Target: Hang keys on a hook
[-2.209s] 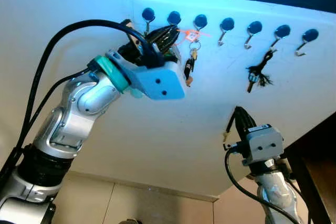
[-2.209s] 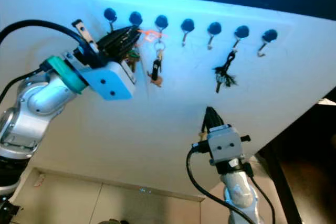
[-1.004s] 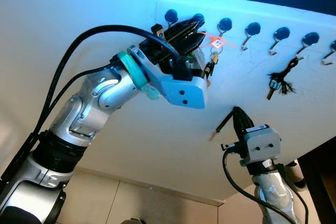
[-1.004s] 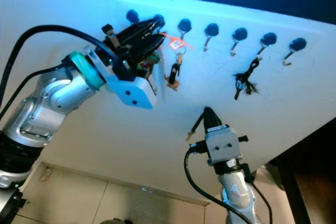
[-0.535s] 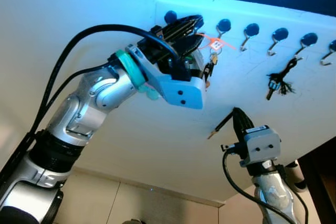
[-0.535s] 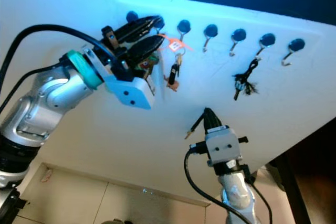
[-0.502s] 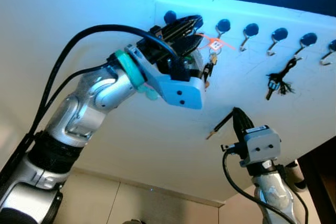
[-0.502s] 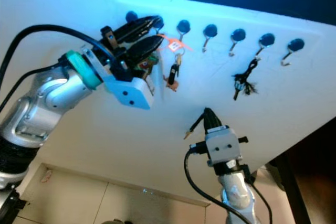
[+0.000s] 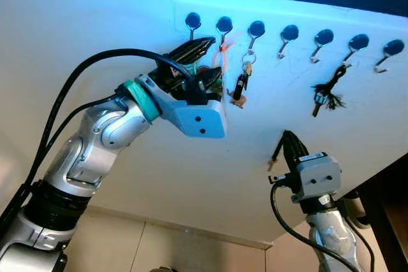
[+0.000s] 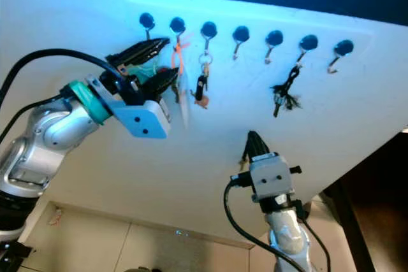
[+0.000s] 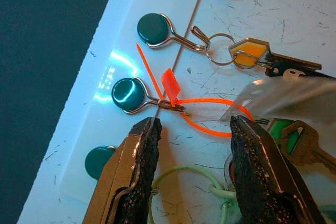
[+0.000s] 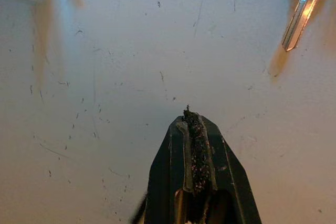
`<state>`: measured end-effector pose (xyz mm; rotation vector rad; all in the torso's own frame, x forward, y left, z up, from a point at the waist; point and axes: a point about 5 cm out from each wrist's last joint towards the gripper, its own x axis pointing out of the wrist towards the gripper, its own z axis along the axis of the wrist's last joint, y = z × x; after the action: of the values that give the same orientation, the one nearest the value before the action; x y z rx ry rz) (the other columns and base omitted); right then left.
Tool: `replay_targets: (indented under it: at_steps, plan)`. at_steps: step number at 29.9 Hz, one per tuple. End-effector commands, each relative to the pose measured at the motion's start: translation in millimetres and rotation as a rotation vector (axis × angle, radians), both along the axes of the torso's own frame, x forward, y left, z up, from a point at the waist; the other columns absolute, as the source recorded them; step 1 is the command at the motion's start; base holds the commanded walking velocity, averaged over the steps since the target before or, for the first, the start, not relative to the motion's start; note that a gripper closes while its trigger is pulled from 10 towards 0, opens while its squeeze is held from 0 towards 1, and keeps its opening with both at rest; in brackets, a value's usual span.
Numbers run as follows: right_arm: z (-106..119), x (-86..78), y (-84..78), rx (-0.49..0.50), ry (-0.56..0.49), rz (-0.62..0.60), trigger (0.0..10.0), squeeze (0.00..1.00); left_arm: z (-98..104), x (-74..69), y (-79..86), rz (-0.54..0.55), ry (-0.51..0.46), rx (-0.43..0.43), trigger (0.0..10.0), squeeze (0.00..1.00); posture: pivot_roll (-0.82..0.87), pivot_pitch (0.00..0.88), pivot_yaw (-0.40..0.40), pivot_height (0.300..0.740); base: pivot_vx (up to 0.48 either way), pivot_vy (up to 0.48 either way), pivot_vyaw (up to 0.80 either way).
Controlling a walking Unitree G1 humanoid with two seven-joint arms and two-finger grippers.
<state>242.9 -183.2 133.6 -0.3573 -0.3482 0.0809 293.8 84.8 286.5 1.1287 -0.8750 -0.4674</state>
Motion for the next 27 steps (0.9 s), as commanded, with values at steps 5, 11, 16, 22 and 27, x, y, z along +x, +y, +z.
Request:
replay_targets:
  at_steps: [5, 11, 16, 22, 27]
  plan:
    - [-4.1, -1.3, -1.9, 0.003, 0.018, -0.005, 10.0, 0.00, 1.0, -0.6, 1.3, 0.022, -0.002, -0.012, 10.0, 0.00, 0.04, 0.000, 0.058, 0.740, 0.000, 0.000, 0.00]
    - [-4.6, -1.3, -1.7, 0.005, 0.019, -0.006, 10.0, 0.00, 5.9, -0.8, 7.9, 0.046, 0.013, -0.096, 10.0, 0.00, 0.04, 0.000, 0.062, 0.740, 0.000, 0.000, 0.00]
    - [-5.1, -1.3, -1.7, 0.007, 0.021, -0.007, 10.0, 0.00, 8.1, -4.2, 23.3, 0.058, 0.108, -0.229, 10.0, 0.00, 0.04, 0.000, 0.062, 0.740, 0.000, 0.000, 0.00]
    - [-5.9, -1.1, -2.1, 0.006, 0.022, -0.004, 10.0, 0.00, -1.7, -10.6, 28.8, 0.030, 0.202, -0.224, 10.0, 0.00, 0.04, 0.000, 0.059, 0.740, 0.000, 0.000, 0.00]
    - [-6.6, -0.8, -3.4, 0.002, 0.024, -0.005, 10.0, 0.00, -17.7, -19.2, 34.9, -0.005, 0.334, -0.216, 10.0, 0.00, 0.03, 0.000, 0.055, 0.740, 0.000, 0.000, 0.00]
